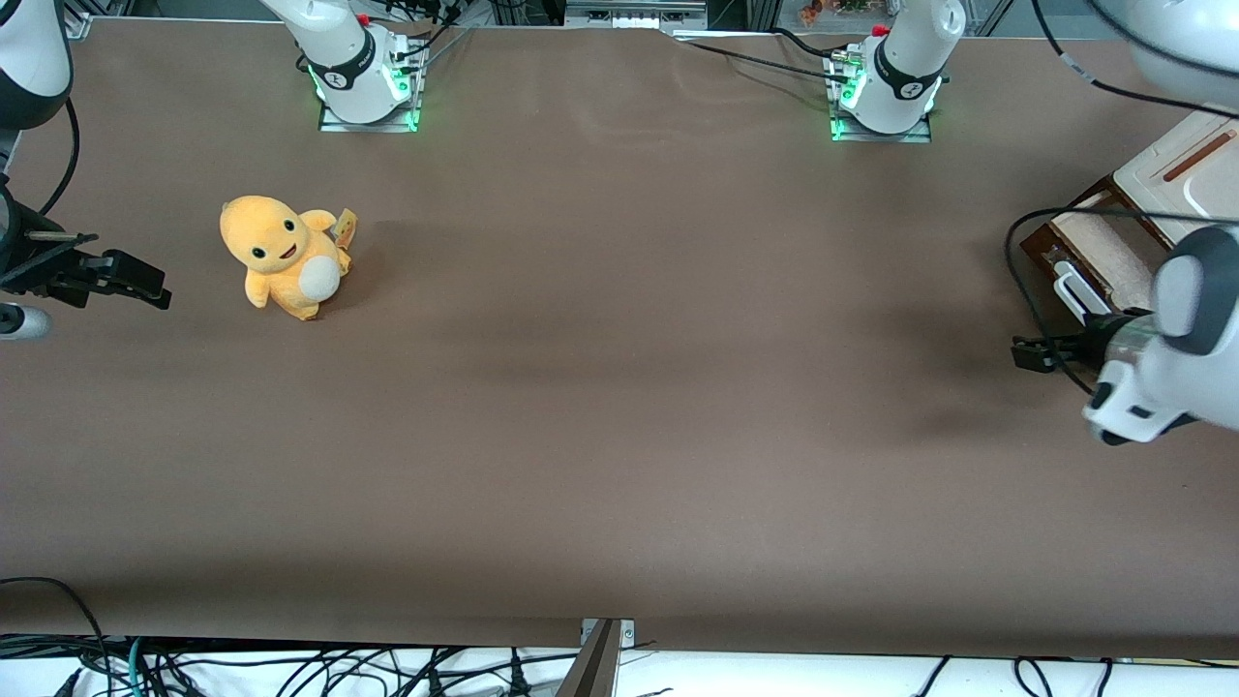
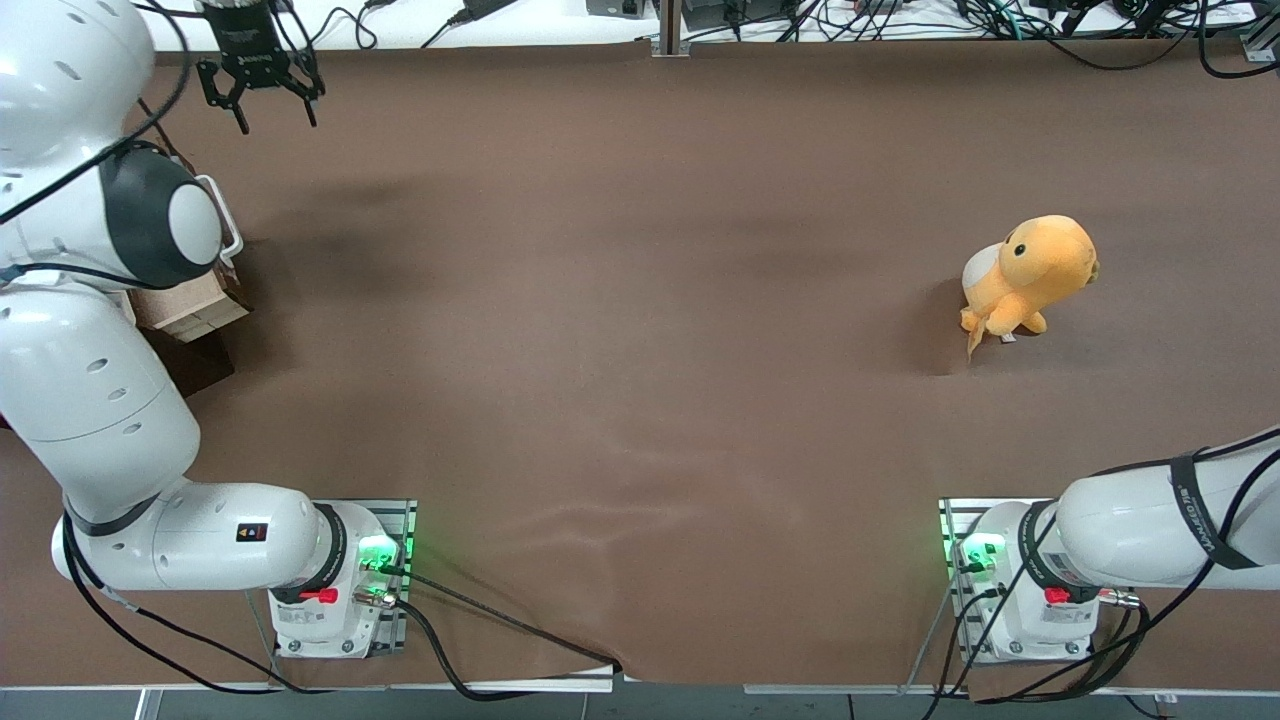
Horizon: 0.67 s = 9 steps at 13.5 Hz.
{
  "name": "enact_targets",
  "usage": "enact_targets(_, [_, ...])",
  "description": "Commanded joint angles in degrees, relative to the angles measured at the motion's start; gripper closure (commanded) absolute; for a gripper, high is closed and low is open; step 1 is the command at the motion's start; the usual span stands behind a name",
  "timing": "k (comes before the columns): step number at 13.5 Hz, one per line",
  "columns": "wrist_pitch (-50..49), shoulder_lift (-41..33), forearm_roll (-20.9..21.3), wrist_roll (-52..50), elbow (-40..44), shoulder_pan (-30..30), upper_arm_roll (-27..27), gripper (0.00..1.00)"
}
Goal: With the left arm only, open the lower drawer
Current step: 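Open the left gripper and lift it away from the handle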
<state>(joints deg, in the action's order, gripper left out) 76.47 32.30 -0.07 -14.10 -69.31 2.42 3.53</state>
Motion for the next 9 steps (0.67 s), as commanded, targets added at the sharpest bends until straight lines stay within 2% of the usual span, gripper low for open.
enact_targets(1, [2.8,-6.9,-3.9,10.5,-3.5,6.7,-5.2,0.0])
enact_targets(3, [6.7,-11.5,-3.9,16.4,-8.3,5.1,-4.9,0.0])
enact_targets(6, [24.3,-25.2,-2.2,23.4,-23.1,-0.6,-2.3,0.0])
enact_targets(9, [24.5,-31.0,-1.0,23.8,-26.8,-2.7,-2.2,0.0])
